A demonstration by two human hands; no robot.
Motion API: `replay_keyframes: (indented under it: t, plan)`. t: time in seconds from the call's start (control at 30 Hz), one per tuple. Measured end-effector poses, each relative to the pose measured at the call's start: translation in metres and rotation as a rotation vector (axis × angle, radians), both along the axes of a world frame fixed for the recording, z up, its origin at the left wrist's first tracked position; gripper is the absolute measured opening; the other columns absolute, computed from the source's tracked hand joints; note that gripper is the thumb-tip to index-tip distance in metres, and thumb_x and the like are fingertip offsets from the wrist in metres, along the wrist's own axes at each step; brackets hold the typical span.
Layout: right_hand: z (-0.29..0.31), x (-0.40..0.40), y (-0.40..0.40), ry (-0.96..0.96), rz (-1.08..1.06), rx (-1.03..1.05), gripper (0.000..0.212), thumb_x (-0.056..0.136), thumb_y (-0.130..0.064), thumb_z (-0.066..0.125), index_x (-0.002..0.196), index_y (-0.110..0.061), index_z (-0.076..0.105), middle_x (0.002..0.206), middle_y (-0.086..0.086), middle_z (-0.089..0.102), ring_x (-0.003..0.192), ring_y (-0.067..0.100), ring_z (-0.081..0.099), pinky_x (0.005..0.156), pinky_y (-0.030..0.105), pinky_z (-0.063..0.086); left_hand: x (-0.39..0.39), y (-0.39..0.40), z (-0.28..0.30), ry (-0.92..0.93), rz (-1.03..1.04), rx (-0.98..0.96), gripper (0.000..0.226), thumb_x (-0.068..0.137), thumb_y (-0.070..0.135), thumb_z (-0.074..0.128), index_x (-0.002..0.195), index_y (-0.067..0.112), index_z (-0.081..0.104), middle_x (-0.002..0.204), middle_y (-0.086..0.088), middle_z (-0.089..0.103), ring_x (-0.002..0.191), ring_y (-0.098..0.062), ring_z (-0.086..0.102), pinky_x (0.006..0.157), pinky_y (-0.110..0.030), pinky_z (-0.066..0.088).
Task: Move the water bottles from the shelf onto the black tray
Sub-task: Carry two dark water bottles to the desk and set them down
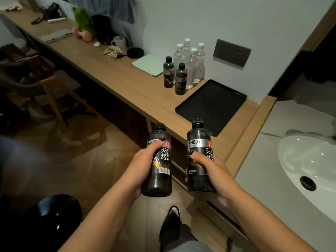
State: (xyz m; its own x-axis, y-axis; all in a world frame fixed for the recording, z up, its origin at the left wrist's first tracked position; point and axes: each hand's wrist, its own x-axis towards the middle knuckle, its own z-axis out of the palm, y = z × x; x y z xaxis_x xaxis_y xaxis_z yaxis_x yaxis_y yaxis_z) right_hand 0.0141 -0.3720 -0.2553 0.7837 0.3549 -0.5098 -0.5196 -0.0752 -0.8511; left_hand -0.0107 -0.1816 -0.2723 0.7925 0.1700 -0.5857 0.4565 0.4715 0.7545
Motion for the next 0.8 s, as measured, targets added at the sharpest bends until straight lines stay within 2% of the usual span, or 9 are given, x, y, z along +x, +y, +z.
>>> replay_keyframes:
  t: [0.1, 0.2, 0.27, 0.33, 0.37, 0.43, 0.5, 0.67, 0.8]
  plan:
    - [-0.008, 0.032, 0.021, 0.018, -0.033, 0.026, 0.048, 0.066, -0.042, 0.073, 0.106, -0.019, 0.059, 0.093, 0.018, 0.068, 0.084, 0.036, 0.066, 0.083, 0.047, 0.053, 0.035, 0.025, -0.005, -0.010, -0.027, 0.022, 0.043, 0.054, 0.041, 0.074, 0.079, 0.007, 0.070, 0.065, -0.009, 0.070, 0.059, -0.023, 0.066, 0.076, -0.038, 0.051]
    - [-0.011, 0.073, 0.041, 0.037, -0.046, 0.009, 0.059, 0.060, -0.050, 0.071, 0.109, -0.020, 0.059, 0.095, 0.016, 0.069, 0.085, 0.033, 0.066, 0.080, 0.045, 0.053, 0.075, 0.048, -0.004, -0.022, -0.043, 0.038, 0.029, 0.072, 0.034, 0.069, 0.082, 0.006, 0.070, 0.062, -0.009, 0.070, 0.057, -0.022, 0.067, 0.075, -0.036, 0.052]
    - [-0.010, 0.097, 0.052, 0.063, -0.066, 0.007, 0.061, 0.060, -0.050, 0.070, 0.111, -0.018, 0.058, 0.093, 0.017, 0.068, 0.080, 0.031, 0.066, 0.073, 0.041, 0.054, 0.098, 0.069, -0.007, -0.124, -0.079, 0.052, 0.030, 0.090, 0.026, 0.055, 0.104, 0.000, 0.064, 0.048, -0.006, 0.066, 0.045, -0.013, 0.065, 0.059, -0.023, 0.052]
    - [-0.008, 0.120, 0.064, 0.070, -0.060, 0.024, 0.053, 0.067, -0.046, 0.069, 0.111, -0.018, 0.057, 0.095, 0.020, 0.068, 0.079, 0.032, 0.067, 0.072, 0.042, 0.055, 0.122, 0.087, -0.004, -0.128, -0.084, 0.099, 0.034, 0.096, 0.021, 0.046, 0.117, -0.005, 0.054, 0.037, -0.002, 0.060, 0.033, -0.009, 0.059, 0.039, -0.017, 0.046]
    - [-0.006, 0.132, 0.070, 0.069, -0.065, 0.015, 0.047, 0.072, -0.044, 0.068, 0.110, -0.019, 0.057, 0.098, 0.022, 0.068, 0.081, 0.034, 0.068, 0.076, 0.045, 0.055, 0.133, 0.092, 0.001, -0.111, -0.110, 0.106, 0.035, 0.095, 0.025, 0.049, 0.115, -0.003, 0.057, 0.040, -0.002, 0.062, 0.036, -0.011, 0.061, 0.041, -0.018, 0.047]
    - [-0.003, 0.155, 0.081, 0.084, -0.101, -0.013, 0.038, 0.079, -0.039, 0.067, 0.110, -0.018, 0.058, 0.103, 0.023, 0.067, 0.087, 0.035, 0.068, 0.081, 0.047, 0.056, 0.157, 0.096, 0.010, -0.049, -0.140, 0.134, 0.038, 0.088, 0.039, 0.057, 0.101, 0.005, 0.064, 0.057, -0.006, 0.068, 0.052, -0.019, 0.066, 0.056, -0.026, 0.051]
    - [0.001, 0.175, 0.095, 0.099, -0.137, -0.023, 0.037, 0.080, -0.038, 0.067, 0.109, -0.017, 0.059, 0.099, 0.020, 0.068, 0.085, 0.032, 0.068, 0.079, 0.043, 0.056, 0.180, 0.101, 0.018, 0.006, -0.073, 0.150, 0.042, 0.083, 0.047, 0.059, 0.098, 0.008, 0.063, 0.068, -0.009, 0.069, 0.062, -0.023, 0.066, 0.065, -0.033, 0.052]
    - [-0.002, 0.219, 0.134, 0.038, -0.236, -0.105, 0.027, 0.080, -0.037, 0.067, 0.104, -0.028, 0.059, 0.101, 0.010, 0.068, 0.093, 0.027, 0.067, 0.080, 0.040, 0.056, 0.238, 0.131, 0.024, 0.023, -0.081, 0.158, 0.039, 0.083, 0.046, 0.059, 0.098, 0.010, 0.063, 0.076, -0.010, 0.069, 0.065, -0.023, 0.065, 0.062, -0.031, 0.052]
    - [-0.010, 0.254, 0.173, 0.022, -0.372, -0.129, 0.031, 0.076, -0.027, 0.071, 0.105, -0.025, 0.059, 0.099, 0.010, 0.069, 0.091, 0.026, 0.068, 0.079, 0.041, 0.057, 0.289, 0.165, 0.010, 0.002, -0.197, 0.286, 0.049, 0.074, 0.051, 0.066, 0.104, 0.012, 0.064, 0.090, -0.009, 0.074, 0.080, -0.026, 0.071, 0.075, -0.038, 0.056]
